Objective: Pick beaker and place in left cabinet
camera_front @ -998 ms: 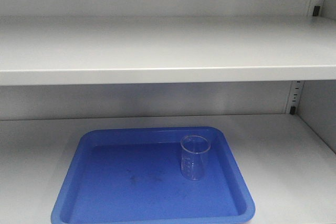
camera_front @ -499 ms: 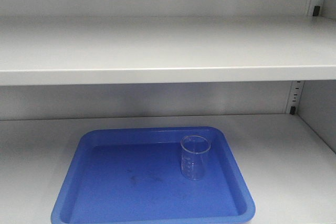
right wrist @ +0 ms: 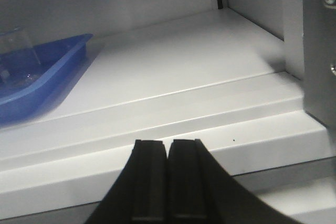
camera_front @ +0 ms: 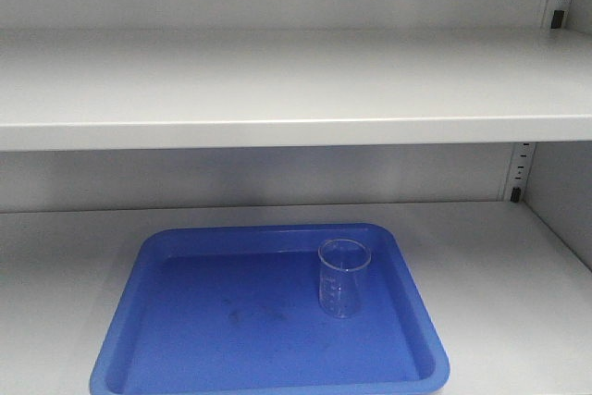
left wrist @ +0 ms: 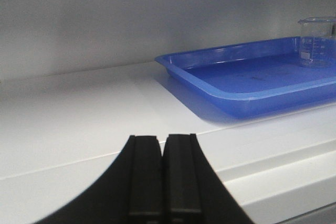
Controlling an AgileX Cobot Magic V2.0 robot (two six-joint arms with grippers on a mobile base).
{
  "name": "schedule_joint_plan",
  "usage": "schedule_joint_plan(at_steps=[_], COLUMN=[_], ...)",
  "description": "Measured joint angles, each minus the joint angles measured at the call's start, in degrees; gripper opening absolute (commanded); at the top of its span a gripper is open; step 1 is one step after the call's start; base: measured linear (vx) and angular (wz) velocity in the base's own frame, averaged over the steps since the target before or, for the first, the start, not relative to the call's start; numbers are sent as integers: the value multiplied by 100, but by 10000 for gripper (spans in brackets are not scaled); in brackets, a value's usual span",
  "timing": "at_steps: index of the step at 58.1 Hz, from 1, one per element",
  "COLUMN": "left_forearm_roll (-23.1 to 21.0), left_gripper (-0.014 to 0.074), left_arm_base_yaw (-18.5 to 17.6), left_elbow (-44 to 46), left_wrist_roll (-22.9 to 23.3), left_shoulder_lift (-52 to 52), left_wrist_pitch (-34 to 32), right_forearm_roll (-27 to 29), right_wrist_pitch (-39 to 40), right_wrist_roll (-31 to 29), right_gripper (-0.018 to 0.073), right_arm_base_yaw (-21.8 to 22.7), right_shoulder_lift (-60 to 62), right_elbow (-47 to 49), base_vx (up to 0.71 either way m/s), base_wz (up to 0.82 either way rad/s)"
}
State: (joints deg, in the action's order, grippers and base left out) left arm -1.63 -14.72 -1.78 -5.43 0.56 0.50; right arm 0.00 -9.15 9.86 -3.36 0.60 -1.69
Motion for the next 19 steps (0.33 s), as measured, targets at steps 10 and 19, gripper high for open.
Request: schedule_joint_plan(at_steps=[10,19], left_forearm_roll=[0,0], left_gripper=[1,1], left_arm_base_yaw=[0,0], left_elbow=[0,0], left_wrist_roll=[0,0], left_shoulder_lift=[0,0], left_wrist_pitch=[0,0], right_forearm_roll=[0,0], right_wrist_pitch=[-17,-17], right_wrist_roll=[0,0], right_gripper=[-4,-4], right_arm_base_yaw=[0,0], right_shoulder_lift=[0,0], right_elbow=[0,0], base_vx=[0,0], base_wz=[0,0])
